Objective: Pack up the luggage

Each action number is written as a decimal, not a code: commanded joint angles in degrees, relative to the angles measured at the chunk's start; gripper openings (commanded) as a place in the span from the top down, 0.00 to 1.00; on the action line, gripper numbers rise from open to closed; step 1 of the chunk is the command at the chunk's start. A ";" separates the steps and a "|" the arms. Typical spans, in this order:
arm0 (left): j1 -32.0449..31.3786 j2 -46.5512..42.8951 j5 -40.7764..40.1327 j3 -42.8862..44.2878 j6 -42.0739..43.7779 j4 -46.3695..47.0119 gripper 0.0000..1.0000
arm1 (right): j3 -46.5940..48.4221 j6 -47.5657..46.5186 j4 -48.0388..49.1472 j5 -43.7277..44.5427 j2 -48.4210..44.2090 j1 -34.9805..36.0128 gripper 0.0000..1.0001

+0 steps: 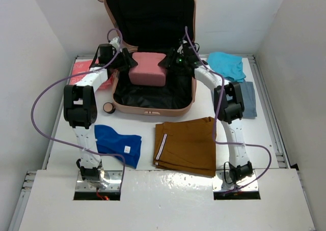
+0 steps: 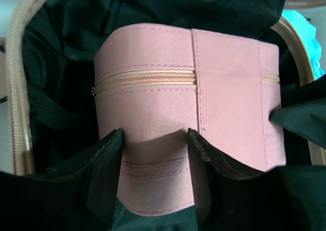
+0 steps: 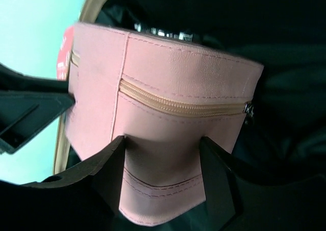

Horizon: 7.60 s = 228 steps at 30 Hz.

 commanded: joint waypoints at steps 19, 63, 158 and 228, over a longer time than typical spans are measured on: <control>1.13 -1.66 2.98 12.49 8.00 -1.67 0.26 | 4.52 0.81 14.19 -3.68 6.84 9.26 0.35; -6.78 -10.68 -3.09 -7.35 26.83 -2.05 0.25 | -20.27 -19.55 -0.64 -15.01 -26.44 -8.32 0.15; -0.62 -36.02 -11.94 -12.54 21.38 -3.18 0.07 | -46.91 -129.56 -50.10 -30.85 -67.88 -0.94 1.00; 15.02 -31.11 34.55 -19.22 16.03 0.07 0.14 | 3.65 -67.41 -35.31 -19.49 -6.86 17.08 0.77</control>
